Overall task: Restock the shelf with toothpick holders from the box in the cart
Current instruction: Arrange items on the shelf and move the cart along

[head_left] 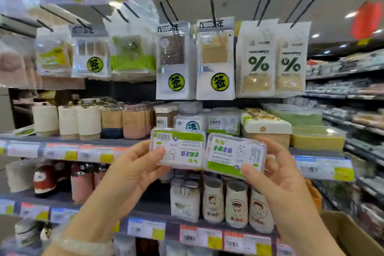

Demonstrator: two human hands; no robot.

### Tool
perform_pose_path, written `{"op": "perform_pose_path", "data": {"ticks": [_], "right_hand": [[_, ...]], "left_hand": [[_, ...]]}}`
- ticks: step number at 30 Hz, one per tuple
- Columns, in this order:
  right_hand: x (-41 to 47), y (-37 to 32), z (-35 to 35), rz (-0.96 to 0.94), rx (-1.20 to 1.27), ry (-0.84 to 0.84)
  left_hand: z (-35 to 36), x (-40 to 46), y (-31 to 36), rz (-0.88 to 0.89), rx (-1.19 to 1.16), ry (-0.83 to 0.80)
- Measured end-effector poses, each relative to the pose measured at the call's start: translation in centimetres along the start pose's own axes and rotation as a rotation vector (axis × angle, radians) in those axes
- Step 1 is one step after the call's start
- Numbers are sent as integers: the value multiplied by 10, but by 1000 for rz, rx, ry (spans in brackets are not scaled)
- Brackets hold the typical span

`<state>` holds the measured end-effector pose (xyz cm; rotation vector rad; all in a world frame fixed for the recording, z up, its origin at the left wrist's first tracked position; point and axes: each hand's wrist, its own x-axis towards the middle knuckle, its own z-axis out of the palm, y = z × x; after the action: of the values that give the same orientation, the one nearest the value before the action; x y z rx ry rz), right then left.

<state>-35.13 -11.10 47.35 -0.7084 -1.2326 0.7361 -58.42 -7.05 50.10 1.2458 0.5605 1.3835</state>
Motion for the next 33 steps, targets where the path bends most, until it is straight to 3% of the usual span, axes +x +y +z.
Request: {"op": "perform_pose_path", "data": {"ticks": [15, 28, 33], "right_hand": [[24, 12, 37, -174, -165, 322], [42, 19, 43, -271, -367, 221], [45, 21, 38, -272, -364, 198]], "left_hand": [[-33, 74, 26, 57, 55, -131], [-26, 95, 18, -10, 150, -12], [-21, 103, 18, 36, 491, -21]]}}
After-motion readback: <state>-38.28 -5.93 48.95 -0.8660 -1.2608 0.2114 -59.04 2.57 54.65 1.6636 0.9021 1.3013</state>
